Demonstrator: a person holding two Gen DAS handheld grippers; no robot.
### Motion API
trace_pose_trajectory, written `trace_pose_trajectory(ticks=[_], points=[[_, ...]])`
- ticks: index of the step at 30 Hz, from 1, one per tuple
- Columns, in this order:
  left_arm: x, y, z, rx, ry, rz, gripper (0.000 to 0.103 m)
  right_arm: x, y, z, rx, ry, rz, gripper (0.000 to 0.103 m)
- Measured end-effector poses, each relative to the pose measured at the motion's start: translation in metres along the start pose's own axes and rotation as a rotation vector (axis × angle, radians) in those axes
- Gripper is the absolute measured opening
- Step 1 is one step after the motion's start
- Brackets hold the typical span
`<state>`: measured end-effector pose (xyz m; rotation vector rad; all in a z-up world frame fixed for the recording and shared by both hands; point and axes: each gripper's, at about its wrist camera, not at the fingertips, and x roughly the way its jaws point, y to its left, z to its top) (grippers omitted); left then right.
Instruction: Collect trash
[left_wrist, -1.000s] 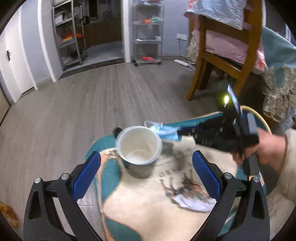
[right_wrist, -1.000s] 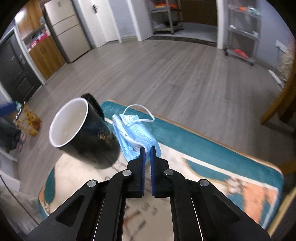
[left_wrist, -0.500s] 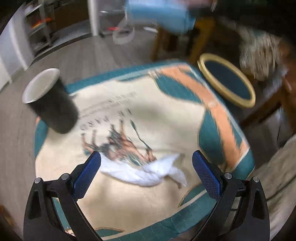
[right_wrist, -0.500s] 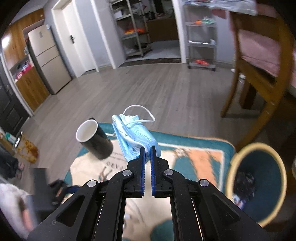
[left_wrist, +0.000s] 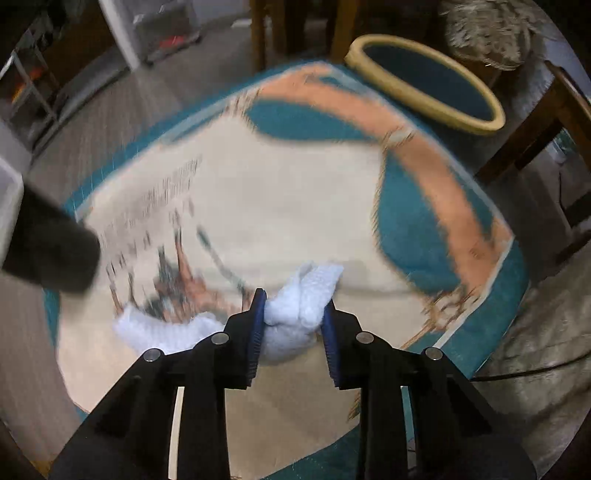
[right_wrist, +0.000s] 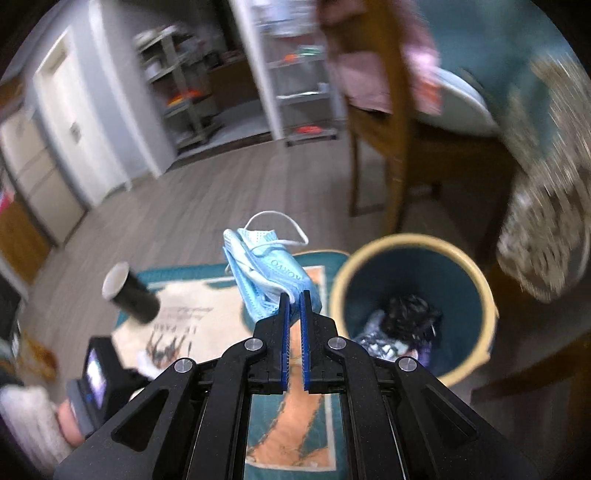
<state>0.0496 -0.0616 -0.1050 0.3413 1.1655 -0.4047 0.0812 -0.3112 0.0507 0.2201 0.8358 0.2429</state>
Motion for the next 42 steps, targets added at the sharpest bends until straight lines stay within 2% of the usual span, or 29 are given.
trace_pose_trajectory(ticks=[3, 6, 11, 16, 17, 18, 19, 20, 21, 24, 30, 35, 40, 42], points=[[-0.028, -0.013, 0.028, 0.024, -0.088, -0.033, 0.028, -0.001, -0.03, 0.006, 0.04, -0.031, -0.068, 0.006], [-0.051, -0.029, 0.066, 0.056, -0.175, -0.062, 0.028, 0.001, -0.058, 0.012, 0.122, -0.052, -0.094, 0.006], [-0.067, -0.065, 0.14, 0.12, -0.276, -0.138, 0.028, 0.011, -0.105, 0.012, 0.218, -0.04, -0.183, 0.006], [-0.052, -0.097, 0.201, 0.138, -0.323, -0.242, 0.031, 0.023, -0.139, 0.01, 0.301, -0.017, -0.248, 0.006], [-0.047, -0.104, 0.216, 0.131, -0.339, -0.275, 0.037, 0.025, -0.142, 0.01, 0.309, -0.017, -0.255, 0.006], [-0.046, -0.109, 0.222, 0.127, -0.346, -0.291, 0.051, 0.026, -0.145, 0.011, 0.315, -0.022, -0.268, 0.006], [-0.042, -0.113, 0.23, 0.123, -0.354, -0.293, 0.059, 0.027, -0.146, 0.011, 0.315, -0.024, -0.275, 0.007], [-0.041, -0.116, 0.233, 0.123, -0.365, -0.284, 0.073, 0.029, -0.148, 0.01, 0.317, -0.018, -0.283, 0.009], [-0.04, -0.118, 0.236, 0.124, -0.372, -0.27, 0.078, 0.031, -0.148, 0.009, 0.325, -0.005, -0.286, 0.011], [-0.035, -0.112, 0.241, 0.12, -0.362, -0.267, 0.078, 0.041, -0.153, 0.005, 0.352, 0.041, -0.269, 0.025], [-0.055, -0.085, 0.224, 0.077, -0.374, -0.243, 0.081, 0.044, -0.145, 0.005, 0.318, 0.053, -0.253, 0.028], [-0.089, -0.065, 0.192, 0.049, -0.38, -0.215, 0.091, 0.031, -0.129, 0.0, 0.287, 0.042, -0.253, 0.042], [-0.124, -0.052, 0.158, 0.048, -0.4, -0.168, 0.097, -0.002, -0.099, -0.004, 0.302, -0.032, -0.263, 0.075], [-0.134, -0.046, 0.146, 0.034, -0.402, -0.158, 0.097, -0.013, -0.081, -0.007, 0.285, -0.064, -0.268, 0.081]])
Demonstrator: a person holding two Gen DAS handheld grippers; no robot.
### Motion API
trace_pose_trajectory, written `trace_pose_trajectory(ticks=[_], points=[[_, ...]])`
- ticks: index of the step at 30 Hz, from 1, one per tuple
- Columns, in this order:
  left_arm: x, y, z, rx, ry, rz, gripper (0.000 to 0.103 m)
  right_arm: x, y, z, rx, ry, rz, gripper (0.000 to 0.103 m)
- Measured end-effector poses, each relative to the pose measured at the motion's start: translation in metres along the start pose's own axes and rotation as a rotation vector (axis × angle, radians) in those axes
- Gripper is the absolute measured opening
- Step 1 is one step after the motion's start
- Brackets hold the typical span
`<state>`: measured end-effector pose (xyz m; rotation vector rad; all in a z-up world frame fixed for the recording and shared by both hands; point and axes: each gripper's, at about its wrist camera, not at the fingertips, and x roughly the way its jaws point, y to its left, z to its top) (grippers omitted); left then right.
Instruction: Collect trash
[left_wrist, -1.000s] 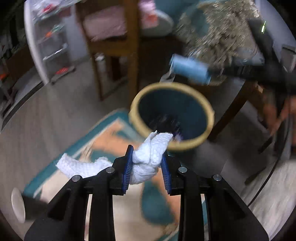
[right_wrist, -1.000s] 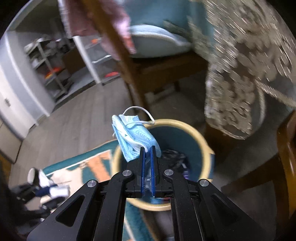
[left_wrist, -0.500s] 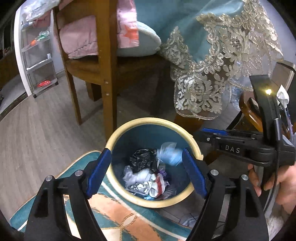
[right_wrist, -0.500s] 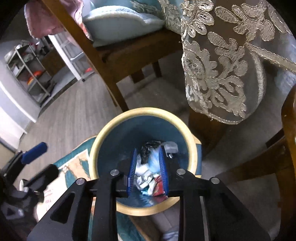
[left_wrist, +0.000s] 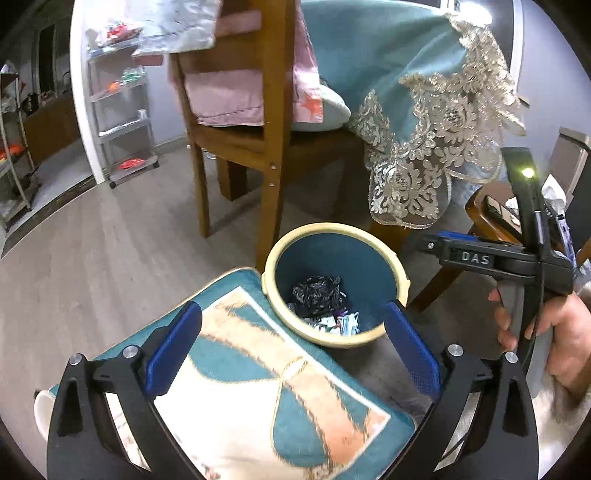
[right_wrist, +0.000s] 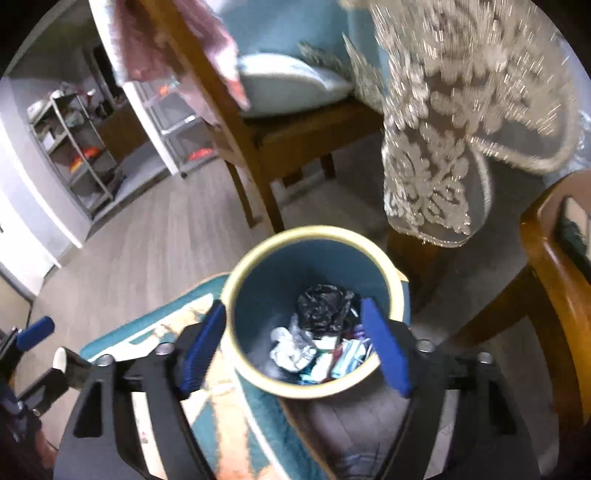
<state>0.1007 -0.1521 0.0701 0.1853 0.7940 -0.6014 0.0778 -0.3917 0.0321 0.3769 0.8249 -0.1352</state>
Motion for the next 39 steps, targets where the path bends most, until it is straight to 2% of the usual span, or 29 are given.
trace_pose_trajectory(ticks=[5, 8, 11, 13, 17, 26, 39], points=[[-0.028, 0.008, -0.022, -0.017, -0.011, 0.06, 0.097, -0.033, 0.037, -0.031, -0.091, -0.044, -0.005, 0.092], [-0.038, 0.01, -0.037, 0.013, -0.025, 0.122, 0.097, -0.051, 0.046, -0.048, -0.086, -0.081, -0.023, 0.096], [-0.042, 0.014, -0.049, 0.017, -0.042, 0.176, 0.097, -0.07, 0.05, -0.06, -0.073, -0.143, -0.08, 0.098], [-0.043, 0.018, -0.054, -0.005, -0.043, 0.179, 0.097, -0.076, 0.051, -0.066, -0.051, -0.16, -0.125, 0.098], [-0.042, 0.022, -0.056, -0.043, -0.048, 0.178, 0.097, -0.074, 0.05, -0.076, -0.014, -0.135, -0.132, 0.098], [-0.045, 0.018, -0.058, -0.021, -0.091, 0.191, 0.097, -0.069, 0.065, -0.08, -0.082, -0.146, -0.157, 0.098], [-0.041, 0.014, -0.061, -0.008, -0.074, 0.174, 0.097, -0.069, 0.068, -0.081, -0.091, -0.146, -0.153, 0.098]])
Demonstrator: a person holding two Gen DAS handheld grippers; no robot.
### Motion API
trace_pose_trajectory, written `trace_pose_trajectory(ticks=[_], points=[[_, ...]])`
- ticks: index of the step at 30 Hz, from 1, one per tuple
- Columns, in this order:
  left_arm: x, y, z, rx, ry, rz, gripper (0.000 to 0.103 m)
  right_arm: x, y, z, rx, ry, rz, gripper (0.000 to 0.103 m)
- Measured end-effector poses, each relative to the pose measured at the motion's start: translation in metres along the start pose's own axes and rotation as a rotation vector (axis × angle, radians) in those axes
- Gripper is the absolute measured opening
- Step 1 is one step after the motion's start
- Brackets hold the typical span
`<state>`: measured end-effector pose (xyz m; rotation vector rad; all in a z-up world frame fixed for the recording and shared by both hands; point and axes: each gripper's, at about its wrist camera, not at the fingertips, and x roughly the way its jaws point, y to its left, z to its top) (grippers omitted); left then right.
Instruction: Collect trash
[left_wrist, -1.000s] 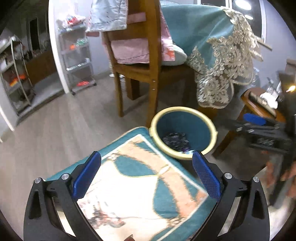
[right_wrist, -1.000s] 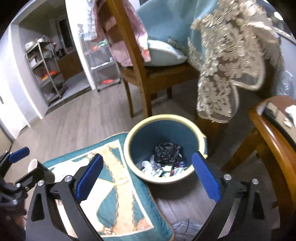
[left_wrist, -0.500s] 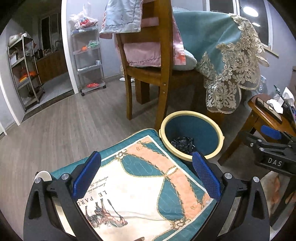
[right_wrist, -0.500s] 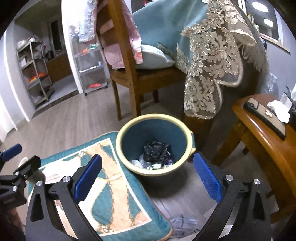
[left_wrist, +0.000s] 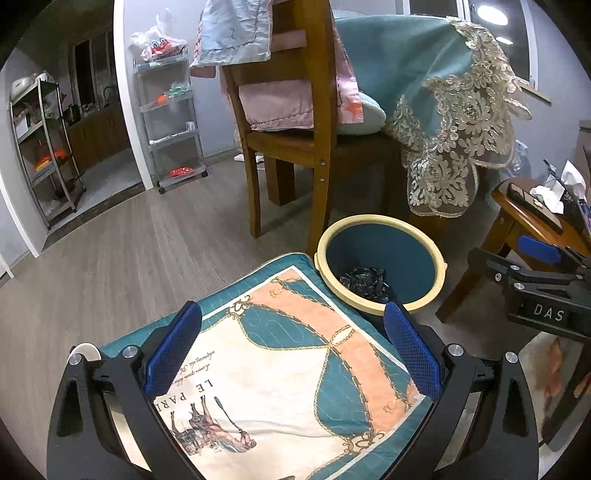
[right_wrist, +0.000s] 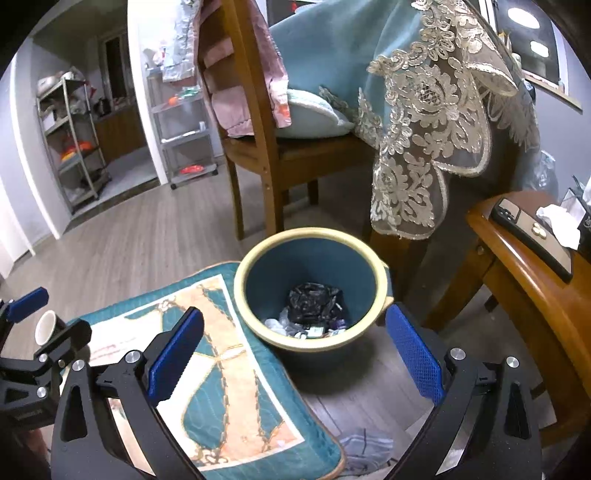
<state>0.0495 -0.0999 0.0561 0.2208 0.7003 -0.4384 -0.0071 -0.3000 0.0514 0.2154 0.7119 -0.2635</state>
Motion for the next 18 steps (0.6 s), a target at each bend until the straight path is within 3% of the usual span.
trace_pose_trajectory(ticks=[18], points=[[0.0016, 0.0, 0.0003, 0.0, 0.003, 0.003, 0.097, -0.0001, 0.0007, -0.0006, 0.0, 0.001, -0.002, 0.098]])
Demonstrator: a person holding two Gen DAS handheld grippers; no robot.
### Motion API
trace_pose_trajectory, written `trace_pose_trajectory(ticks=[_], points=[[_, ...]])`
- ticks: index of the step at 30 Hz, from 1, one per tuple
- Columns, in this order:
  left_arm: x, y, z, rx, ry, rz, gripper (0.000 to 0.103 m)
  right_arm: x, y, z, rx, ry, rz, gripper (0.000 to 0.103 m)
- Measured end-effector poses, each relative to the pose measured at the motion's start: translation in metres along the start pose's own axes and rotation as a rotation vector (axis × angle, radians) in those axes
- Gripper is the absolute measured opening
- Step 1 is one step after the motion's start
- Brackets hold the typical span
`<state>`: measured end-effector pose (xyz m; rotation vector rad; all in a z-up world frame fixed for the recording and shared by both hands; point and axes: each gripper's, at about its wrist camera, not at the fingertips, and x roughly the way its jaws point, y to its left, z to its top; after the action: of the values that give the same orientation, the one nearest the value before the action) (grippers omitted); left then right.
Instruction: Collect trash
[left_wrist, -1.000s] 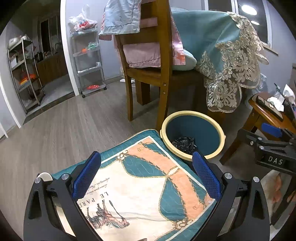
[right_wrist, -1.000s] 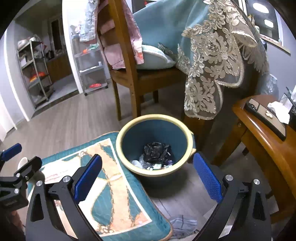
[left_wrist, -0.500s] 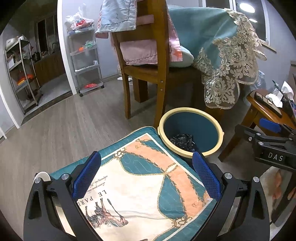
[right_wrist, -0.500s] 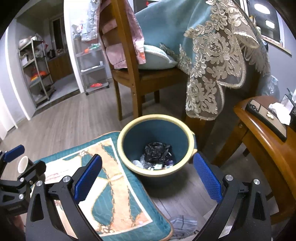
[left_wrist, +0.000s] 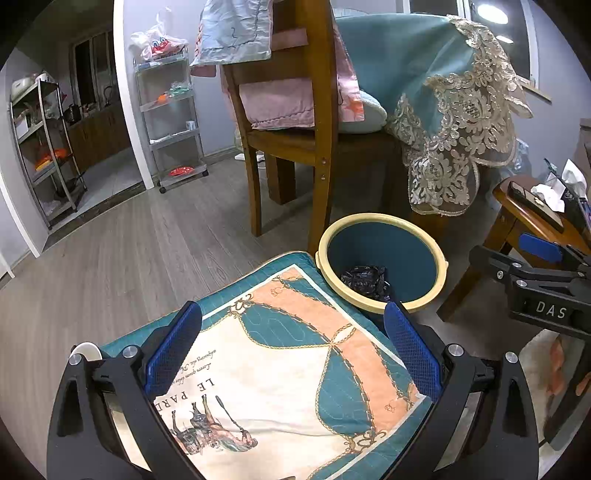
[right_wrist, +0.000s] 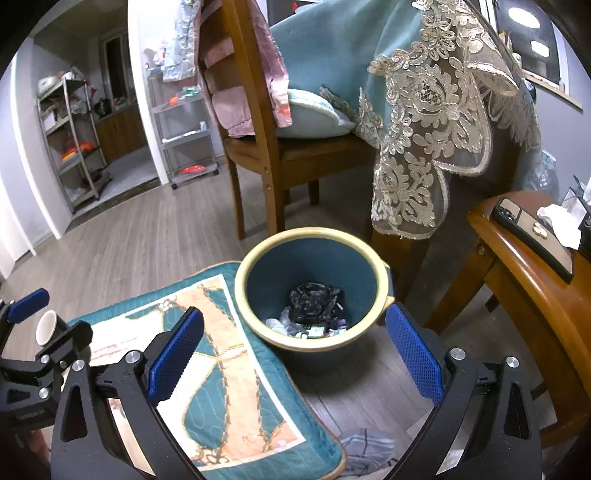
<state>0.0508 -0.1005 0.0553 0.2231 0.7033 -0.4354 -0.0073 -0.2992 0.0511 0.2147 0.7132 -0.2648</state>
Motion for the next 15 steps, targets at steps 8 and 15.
trace_pose_trajectory(ticks=[8, 15], points=[[-0.0009, -0.0006, -0.0012, 0.003, -0.002, -0.002, 0.097, -0.0003, 0.0003, -0.0001, 0.001, 0.0, 0.0, 0.098], [-0.0012, -0.0006, -0.0013, 0.003, -0.001, -0.003, 0.097, -0.0004, 0.0009, -0.0005, 0.002, -0.001, -0.001, 0.098]])
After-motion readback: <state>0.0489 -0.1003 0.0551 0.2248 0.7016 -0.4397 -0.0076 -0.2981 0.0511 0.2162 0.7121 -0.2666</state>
